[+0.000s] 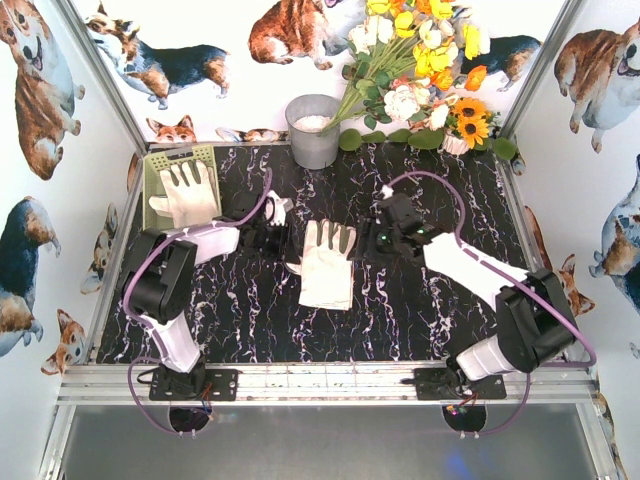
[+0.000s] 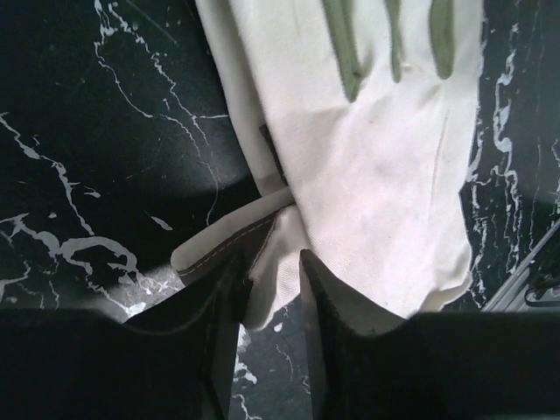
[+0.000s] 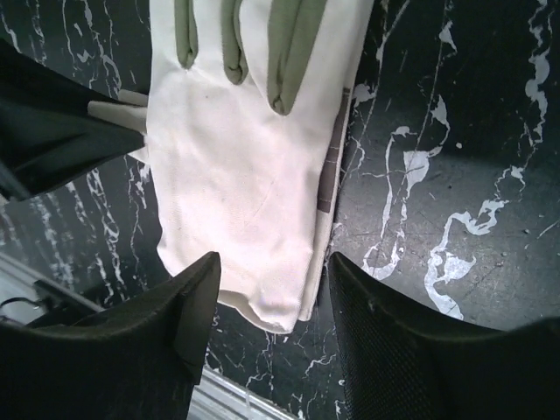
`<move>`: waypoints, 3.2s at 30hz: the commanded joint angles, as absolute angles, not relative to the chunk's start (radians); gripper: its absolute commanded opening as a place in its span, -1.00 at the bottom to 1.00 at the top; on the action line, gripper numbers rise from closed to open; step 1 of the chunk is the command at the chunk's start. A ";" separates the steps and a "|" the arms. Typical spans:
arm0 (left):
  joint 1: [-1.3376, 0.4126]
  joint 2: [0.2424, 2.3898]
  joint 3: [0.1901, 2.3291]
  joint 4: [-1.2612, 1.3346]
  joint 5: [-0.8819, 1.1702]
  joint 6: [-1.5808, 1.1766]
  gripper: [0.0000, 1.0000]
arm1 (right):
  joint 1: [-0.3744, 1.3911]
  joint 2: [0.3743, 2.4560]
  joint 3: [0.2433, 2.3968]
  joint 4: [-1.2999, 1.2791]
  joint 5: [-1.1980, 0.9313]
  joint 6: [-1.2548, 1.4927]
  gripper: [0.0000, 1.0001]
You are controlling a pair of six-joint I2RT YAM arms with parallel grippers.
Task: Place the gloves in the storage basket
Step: Pair the glove with the glove, then pick up the glove from the center of the board, then place the glove in the bin.
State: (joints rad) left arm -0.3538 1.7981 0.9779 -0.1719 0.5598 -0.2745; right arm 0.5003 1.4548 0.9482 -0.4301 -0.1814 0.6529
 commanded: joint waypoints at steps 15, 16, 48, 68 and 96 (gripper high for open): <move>-0.373 1.695 1.086 -0.382 0.682 -0.259 -0.27 | 0.381 1.526 0.765 -0.114 -0.452 0.836 0.11; -0.376 1.709 1.086 -0.388 0.684 -0.255 -0.32 | 0.378 1.532 0.756 -0.097 -0.449 0.848 0.11; -0.383 1.916 1.048 -0.298 0.664 -0.273 -0.64 | 0.401 1.772 0.762 0.157 -0.600 0.887 -0.13; -0.236 1.600 1.083 -0.340 0.664 -0.401 0.05 | 0.379 1.483 0.868 -0.042 -0.676 0.818 -1.00; -0.178 1.375 0.968 0.662 0.974 -1.371 0.99 | 0.351 1.282 1.261 0.069 -0.789 1.046 -1.00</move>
State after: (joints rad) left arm -0.1791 1.3537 0.9699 0.3756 0.9100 -1.1599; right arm 0.3496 1.2846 1.1824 -0.0772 -0.7673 0.9802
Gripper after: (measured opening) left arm 0.995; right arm 0.066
